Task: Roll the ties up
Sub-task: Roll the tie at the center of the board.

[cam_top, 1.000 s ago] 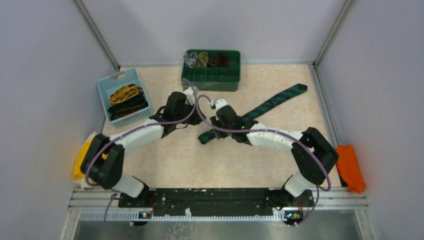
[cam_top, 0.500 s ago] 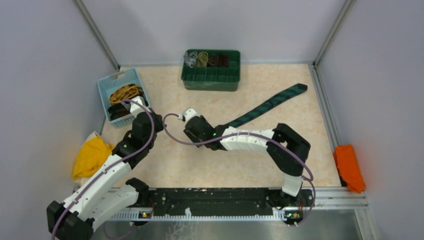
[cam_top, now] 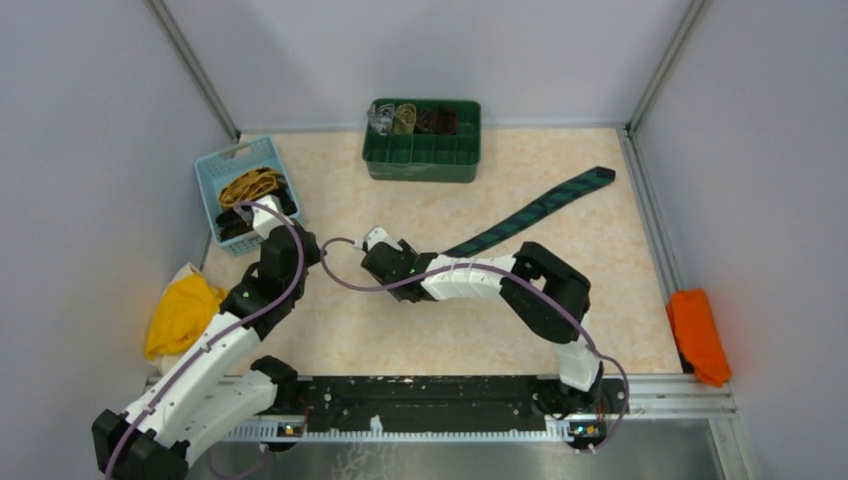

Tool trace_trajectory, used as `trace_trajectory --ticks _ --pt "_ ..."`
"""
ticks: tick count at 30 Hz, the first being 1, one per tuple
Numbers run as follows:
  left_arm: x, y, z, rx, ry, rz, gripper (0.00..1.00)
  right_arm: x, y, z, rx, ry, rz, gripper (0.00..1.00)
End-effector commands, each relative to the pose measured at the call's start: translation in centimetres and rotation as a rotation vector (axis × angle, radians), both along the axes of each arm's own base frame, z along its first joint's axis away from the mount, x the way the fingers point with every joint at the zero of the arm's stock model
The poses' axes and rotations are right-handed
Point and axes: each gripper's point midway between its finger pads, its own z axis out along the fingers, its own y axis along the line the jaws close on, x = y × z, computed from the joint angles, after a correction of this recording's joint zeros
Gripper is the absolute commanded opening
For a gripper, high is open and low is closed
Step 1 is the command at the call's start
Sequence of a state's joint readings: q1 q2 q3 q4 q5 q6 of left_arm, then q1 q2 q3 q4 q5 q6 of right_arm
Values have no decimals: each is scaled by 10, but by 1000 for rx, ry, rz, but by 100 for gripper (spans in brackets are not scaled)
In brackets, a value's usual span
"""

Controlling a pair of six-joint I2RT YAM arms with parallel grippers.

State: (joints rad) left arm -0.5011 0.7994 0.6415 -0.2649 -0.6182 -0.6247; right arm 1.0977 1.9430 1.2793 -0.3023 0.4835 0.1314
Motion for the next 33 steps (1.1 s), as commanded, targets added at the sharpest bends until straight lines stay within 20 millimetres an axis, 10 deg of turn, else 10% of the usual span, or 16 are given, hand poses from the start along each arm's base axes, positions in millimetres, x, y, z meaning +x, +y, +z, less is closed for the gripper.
trace_trajectory --ticks 1,18,33 --pt "-2 5 -2 11 2 11 0 5 1 -3 -31 -16 -37 56" --pt "4 5 -3 -7 4 10 0 1 -3 -19 66 121 -100 31" --pt "-6 25 7 -30 -35 95 0 -17 52 60 607 415 76 20"
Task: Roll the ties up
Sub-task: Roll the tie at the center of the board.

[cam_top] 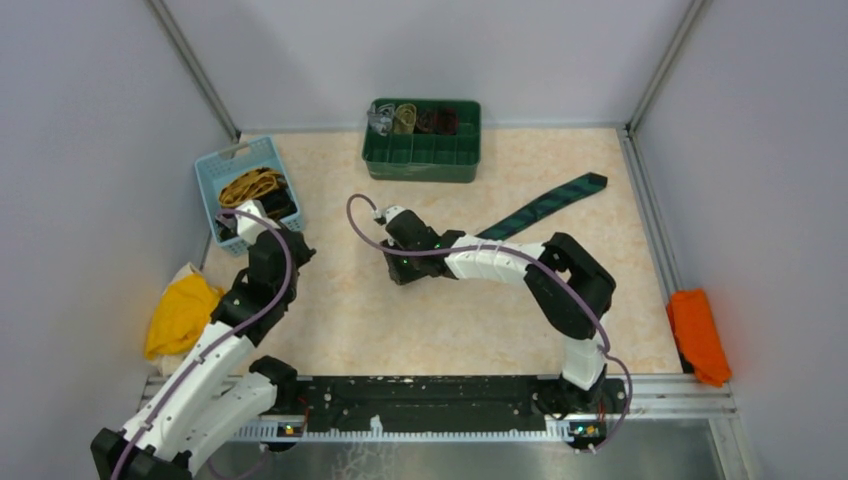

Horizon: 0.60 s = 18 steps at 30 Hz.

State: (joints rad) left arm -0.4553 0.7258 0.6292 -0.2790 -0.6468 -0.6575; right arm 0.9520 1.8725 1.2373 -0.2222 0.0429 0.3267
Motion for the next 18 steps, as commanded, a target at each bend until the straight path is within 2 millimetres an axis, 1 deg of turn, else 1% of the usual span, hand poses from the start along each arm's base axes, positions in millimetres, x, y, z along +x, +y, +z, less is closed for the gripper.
trace_trajectory --ticks 1,3,6,13,18 --pt "-1 3 -6 13 21 9 0 -16 34 52 289 122 92 20" --pt "1 1 -5 15 19 0 0 -18 36 58 357 185 99 20" --pt "3 -2 -5 21 22 -14 0 -21 34 57 440 302 101 20" --pt "13 -12 -6 26 28 -49 0 -21 18 46 573 492 60 20" --pt "27 -29 -6 25 24 -117 0 -19 5 44 626 553 10 19"
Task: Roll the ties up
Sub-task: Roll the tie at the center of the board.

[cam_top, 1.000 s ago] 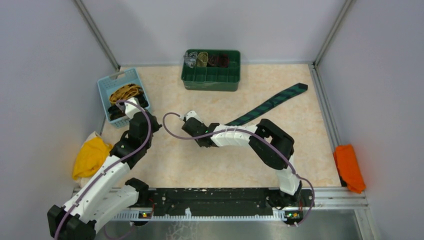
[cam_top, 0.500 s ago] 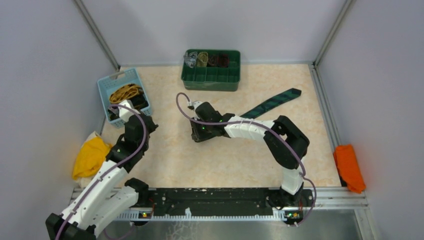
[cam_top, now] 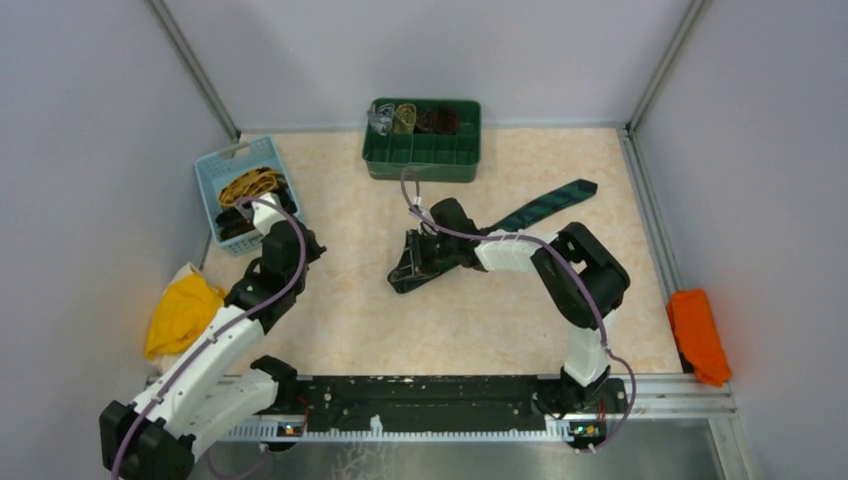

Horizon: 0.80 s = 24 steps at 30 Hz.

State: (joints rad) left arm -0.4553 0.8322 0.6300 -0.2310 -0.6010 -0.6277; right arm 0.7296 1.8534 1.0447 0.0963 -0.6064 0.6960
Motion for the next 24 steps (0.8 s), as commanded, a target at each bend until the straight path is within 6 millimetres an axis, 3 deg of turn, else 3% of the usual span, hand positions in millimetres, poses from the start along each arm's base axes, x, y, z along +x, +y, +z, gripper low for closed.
trace_trajectory --ticks 1,13,20,24 --pt "17 -20 14 -17 -38 -81 0 2 0 22 137 59 -10 19" --pt "43 -68 -18 -44 43 -266 0 32 -41 0 176 127 -116 19" --pt "50 -92 -24 -59 19 -380 0 41 -52 -25 74 101 -126 19" --pt "49 -105 -29 -67 13 -446 0 47 -60 -34 -3 50 -125 26"
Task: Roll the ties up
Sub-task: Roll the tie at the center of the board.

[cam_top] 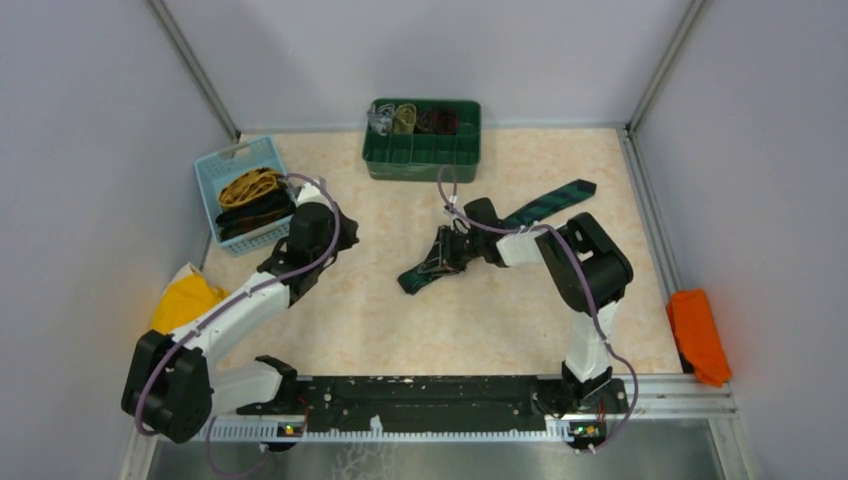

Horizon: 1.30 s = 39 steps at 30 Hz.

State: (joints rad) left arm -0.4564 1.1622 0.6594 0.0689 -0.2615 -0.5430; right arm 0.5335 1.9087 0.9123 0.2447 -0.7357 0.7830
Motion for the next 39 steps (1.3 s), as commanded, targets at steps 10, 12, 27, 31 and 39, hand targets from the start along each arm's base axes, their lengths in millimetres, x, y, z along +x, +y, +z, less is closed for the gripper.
trace_trajectory --ticks 10,12,27,31,39 --pt "2 -61 -1 -69 -59 -290 0 33 -13 22 -167 -263 35 42" --pt "1 -67 -8 -76 -43 -313 0 31 -17 22 -196 -262 38 42" --pt "34 -93 -57 11 88 -398 0 29 -24 8 -431 -365 70 30" --pt "40 -107 -94 43 183 -483 0 30 -22 33 -434 -456 53 30" --pt "23 -134 -129 -43 289 -639 0 19 -33 62 -465 -533 15 35"
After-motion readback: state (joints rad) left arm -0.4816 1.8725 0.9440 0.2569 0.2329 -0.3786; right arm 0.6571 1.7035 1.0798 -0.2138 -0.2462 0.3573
